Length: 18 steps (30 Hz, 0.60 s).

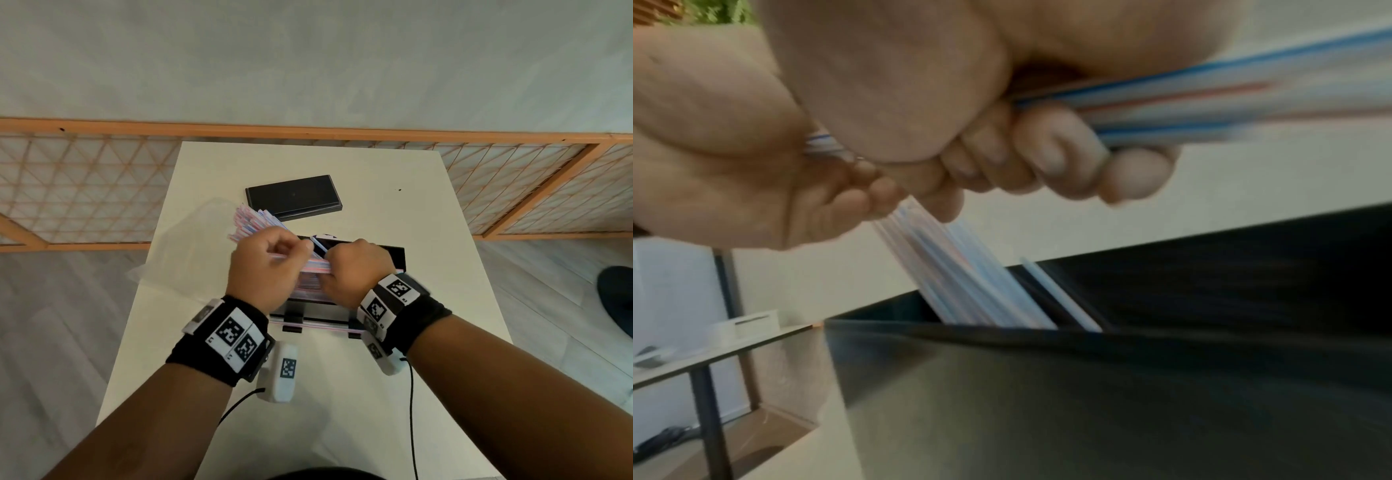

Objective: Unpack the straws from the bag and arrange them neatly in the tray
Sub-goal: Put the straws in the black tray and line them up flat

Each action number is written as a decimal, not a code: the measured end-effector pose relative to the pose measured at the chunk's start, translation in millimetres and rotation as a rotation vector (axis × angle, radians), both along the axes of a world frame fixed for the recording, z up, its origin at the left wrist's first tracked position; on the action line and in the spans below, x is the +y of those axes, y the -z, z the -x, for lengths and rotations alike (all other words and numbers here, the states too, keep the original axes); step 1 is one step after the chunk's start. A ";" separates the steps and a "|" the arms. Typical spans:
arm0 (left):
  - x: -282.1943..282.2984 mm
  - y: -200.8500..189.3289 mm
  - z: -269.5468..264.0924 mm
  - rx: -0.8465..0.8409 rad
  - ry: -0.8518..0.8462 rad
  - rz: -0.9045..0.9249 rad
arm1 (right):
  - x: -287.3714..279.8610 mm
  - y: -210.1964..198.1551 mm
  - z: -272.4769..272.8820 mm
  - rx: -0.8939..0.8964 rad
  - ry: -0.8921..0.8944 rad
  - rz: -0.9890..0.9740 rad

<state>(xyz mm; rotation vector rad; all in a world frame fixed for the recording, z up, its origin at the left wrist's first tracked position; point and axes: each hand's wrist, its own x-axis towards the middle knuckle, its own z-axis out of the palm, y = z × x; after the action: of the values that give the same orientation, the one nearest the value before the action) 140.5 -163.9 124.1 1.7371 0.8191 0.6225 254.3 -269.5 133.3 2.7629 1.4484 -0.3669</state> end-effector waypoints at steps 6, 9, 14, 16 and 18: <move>1.8 10.0 -2.6 0.096 -0.011 -0.186 | 6.4 6.4 8.3 0.041 0.002 -0.020; 5.2 18.4 -0.2 0.148 -0.057 -0.157 | 1.0 15.4 13.0 0.029 -0.007 -0.040; 8.5 21.7 13.5 0.078 -0.070 -0.506 | -14.9 42.8 17.7 -0.027 -0.042 0.006; 5.1 15.2 10.7 0.002 -0.050 -0.591 | -17.4 48.6 20.6 -0.010 -0.042 0.005; 0.5 8.2 1.4 0.004 -0.001 -0.507 | -18.0 49.2 23.4 0.004 -0.045 0.008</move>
<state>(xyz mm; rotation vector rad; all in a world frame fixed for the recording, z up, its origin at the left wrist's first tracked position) 139.1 -163.4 115.9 2.1925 0.7013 0.8825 230.9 -287.5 84.1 2.7198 1.5040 -0.3759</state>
